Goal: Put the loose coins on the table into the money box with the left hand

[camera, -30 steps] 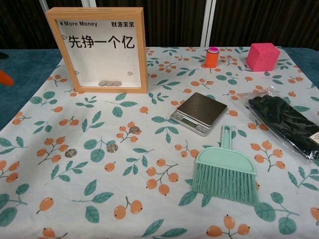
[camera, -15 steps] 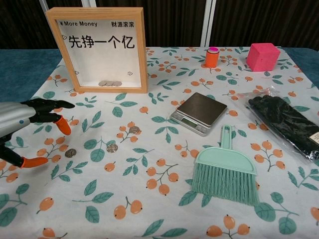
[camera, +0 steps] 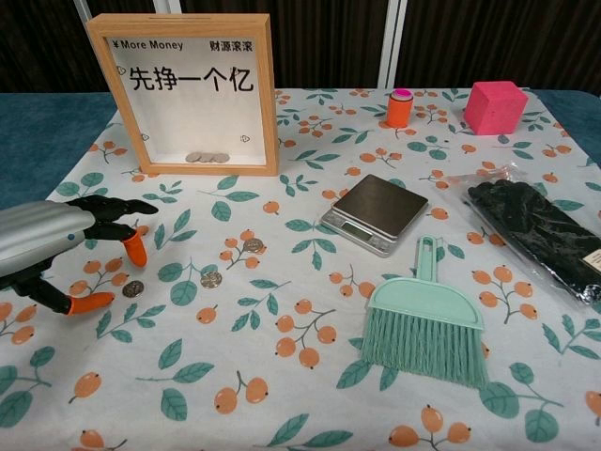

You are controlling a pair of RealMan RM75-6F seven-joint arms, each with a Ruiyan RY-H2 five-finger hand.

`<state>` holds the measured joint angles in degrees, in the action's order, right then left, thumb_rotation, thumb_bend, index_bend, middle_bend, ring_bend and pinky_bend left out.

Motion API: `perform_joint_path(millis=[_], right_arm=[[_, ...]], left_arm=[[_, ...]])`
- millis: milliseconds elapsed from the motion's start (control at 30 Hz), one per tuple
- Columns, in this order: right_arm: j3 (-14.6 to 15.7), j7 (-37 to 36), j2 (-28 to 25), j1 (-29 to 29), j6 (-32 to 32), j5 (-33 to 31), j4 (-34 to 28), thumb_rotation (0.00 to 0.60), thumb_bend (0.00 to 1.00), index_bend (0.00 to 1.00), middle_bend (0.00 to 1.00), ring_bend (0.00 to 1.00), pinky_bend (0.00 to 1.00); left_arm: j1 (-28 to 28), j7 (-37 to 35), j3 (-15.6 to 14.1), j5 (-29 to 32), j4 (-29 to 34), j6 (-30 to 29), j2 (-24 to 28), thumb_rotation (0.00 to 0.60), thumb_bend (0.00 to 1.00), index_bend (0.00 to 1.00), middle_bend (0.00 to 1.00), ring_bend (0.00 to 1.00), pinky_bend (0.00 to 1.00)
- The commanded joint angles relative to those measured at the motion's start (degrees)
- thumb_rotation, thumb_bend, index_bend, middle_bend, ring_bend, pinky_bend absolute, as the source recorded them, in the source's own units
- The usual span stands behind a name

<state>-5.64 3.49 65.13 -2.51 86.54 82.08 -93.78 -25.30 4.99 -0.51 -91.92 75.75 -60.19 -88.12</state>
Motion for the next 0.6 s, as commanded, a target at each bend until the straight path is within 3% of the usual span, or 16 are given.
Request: perform_joint_path(millis=[33,600], right_arm=[[-0.1,0.0,0.0,0.0,0.0,-0.1,0.0,0.600,0.39,0.12,0.03,0.02,0.00],[-0.3,0.1,0.0,0.1,0.1,-0.5,-0.2,0.600,0.39,0.12,0.03,0.03,0.00]], left_arm=[[-0.4,0.2,-0.1,0.4,-1.0,0.5,-0.7,0.600,0.32,0.41,0.02,0.00,0.00],[-1.2,1.4,-0.7,1.0,-3.8,0.1,-2.8,0.600,0.32,0.43,0.02,0.00,0.00]])
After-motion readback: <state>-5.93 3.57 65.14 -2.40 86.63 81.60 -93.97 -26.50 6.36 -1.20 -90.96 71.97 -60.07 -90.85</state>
